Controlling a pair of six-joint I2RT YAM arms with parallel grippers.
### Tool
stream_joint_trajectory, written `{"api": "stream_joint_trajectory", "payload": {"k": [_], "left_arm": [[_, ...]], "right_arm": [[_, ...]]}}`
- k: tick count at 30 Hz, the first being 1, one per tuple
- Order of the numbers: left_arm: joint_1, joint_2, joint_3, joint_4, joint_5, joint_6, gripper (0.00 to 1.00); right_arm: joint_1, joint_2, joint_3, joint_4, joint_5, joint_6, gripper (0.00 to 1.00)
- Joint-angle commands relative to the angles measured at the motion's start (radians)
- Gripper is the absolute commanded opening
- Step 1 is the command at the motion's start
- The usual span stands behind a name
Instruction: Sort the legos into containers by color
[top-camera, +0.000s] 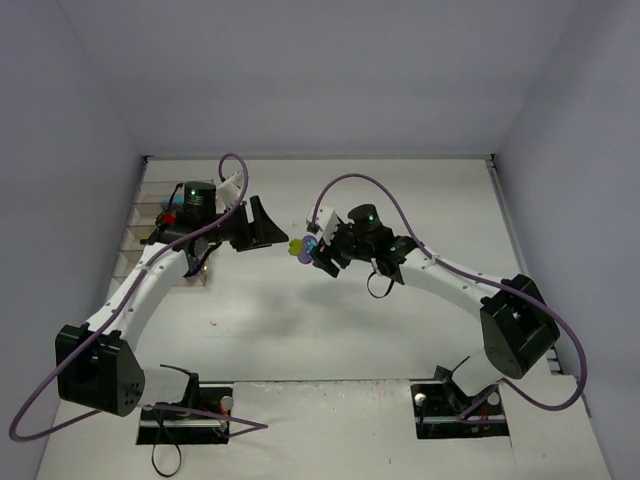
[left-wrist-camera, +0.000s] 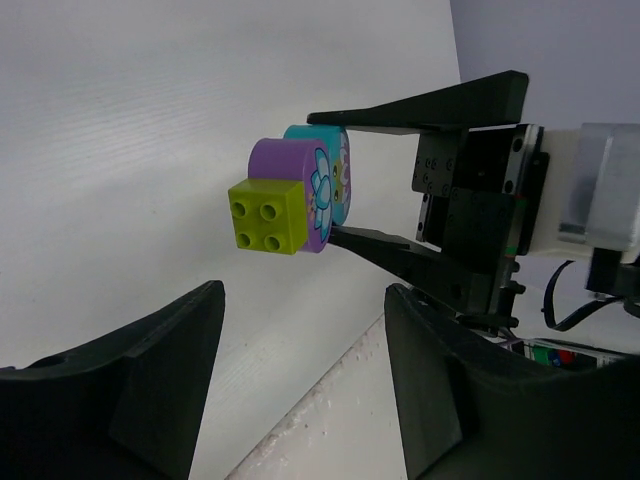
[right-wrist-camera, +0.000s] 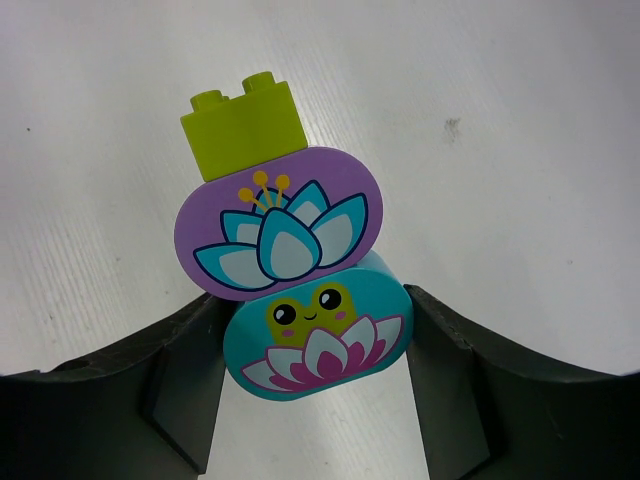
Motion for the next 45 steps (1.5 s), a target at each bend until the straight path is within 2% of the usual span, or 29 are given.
{"api": "stream_joint_trajectory", "payload": {"k": [1,23,29,33,39,45], "left_arm": [[-0.019,0.009,0.047,0.053,0.038,0.026,0.58],[-0.108,0.060,0.089,0.076,0.019,0.049,0.48],[-0.110,0.050,0.063,0.105,0.035,0.039,0.39],[-0.110,0.044,0.057,0.125,0.054,0.033,0.24],[-0.108,0.046,0.053,0.156,0.081,0.013,0.09],[-0.110,0.034,0.070,0.122,0.071,0.043,0.03]], "right_arm": [[0.006,-0.092,-0.005,0.143,0.009,0.029,0.00],[0.008,-0.183,-0.038,0.163,-0.101,0.020,0.00],[0.008,-0.185,-0.045,0.170,-0.110,0.014,0.00],[0.006,-0.186,-0.053,0.174,-0.132,0.011,0.00],[0.008,-0.188,-0.077,0.179,-0.124,-0.003,0.00],[-0.009,-0.195,-0.122,0.168,-0.098,-0.020,0.00]]}}
